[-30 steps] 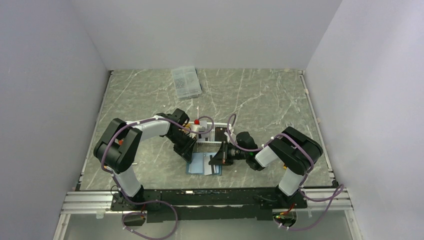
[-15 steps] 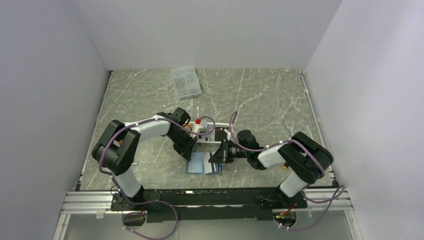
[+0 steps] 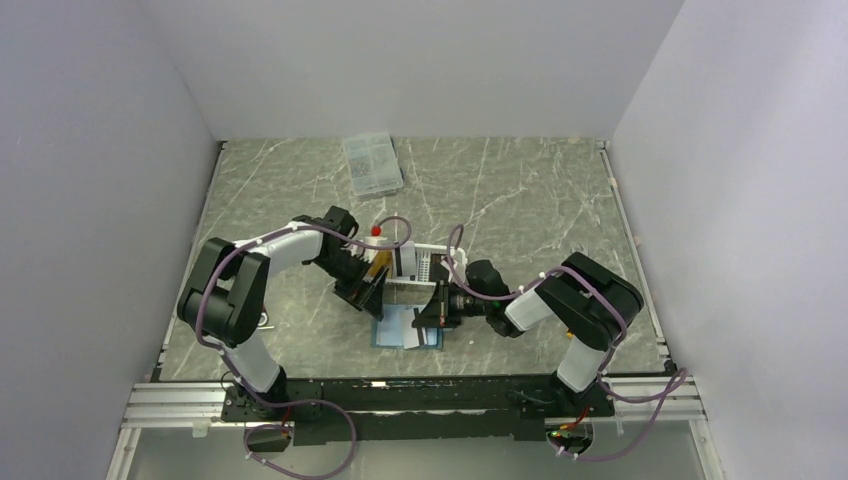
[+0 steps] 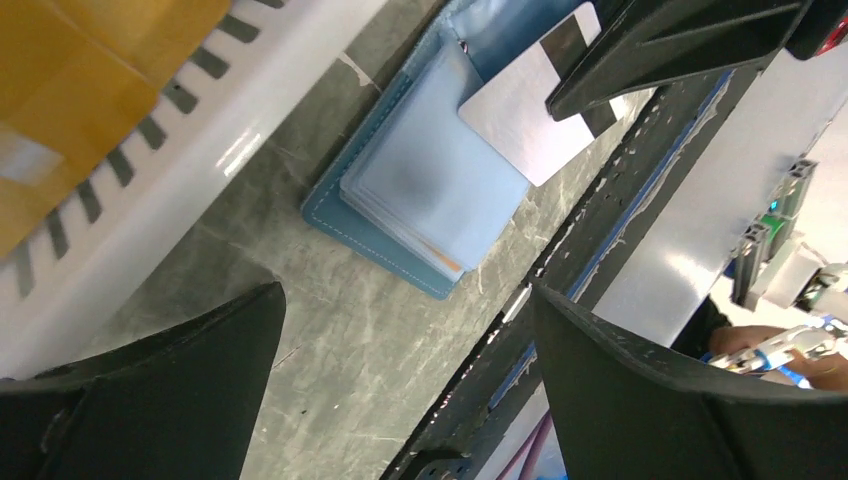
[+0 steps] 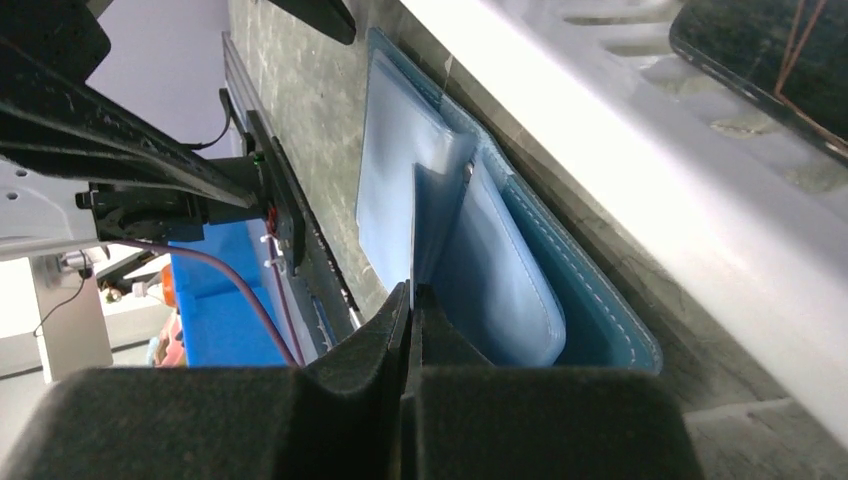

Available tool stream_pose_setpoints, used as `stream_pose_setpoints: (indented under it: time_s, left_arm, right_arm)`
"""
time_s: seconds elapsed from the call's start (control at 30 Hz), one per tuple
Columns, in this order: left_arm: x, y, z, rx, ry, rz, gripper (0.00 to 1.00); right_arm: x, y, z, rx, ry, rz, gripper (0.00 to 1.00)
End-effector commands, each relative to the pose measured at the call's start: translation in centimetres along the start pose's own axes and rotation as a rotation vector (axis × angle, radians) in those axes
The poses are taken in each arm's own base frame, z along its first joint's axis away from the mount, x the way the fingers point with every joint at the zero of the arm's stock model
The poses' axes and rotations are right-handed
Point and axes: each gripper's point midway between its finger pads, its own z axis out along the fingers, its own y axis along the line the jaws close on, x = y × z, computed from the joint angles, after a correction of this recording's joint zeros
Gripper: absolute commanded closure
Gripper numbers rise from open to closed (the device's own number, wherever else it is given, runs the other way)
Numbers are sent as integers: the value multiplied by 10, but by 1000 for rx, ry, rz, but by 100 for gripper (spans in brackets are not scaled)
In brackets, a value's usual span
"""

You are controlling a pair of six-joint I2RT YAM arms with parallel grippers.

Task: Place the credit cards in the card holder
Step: Turn over the card slot in the card holder.

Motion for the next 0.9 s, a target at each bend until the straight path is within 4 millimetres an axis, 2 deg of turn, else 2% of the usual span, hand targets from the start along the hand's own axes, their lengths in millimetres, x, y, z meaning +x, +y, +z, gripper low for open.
stream_pose_setpoints:
  time_s: [0.0, 0.17, 0.5, 0.73, 0.87]
  left_arm:
    - [-1, -10, -4, 54, -21, -48, 1]
    - [-2, -10, 1, 51, -44, -64, 1]
    - [0, -14, 25, 25, -21, -24, 1]
    - [-17, -26, 20, 59, -83, 3, 1]
    - [-20, -19, 22, 18, -83, 14, 4]
  right_arm:
    - [1, -8, -1, 14, -27, -31, 100]
    - [3, -9, -4, 3, -48, -10, 100]
    - [11, -24, -17, 10, -95, 37, 100]
    - [11, -19, -15, -41, -105, 59, 100]
    - [8, -13, -14, -67, -113, 61, 100]
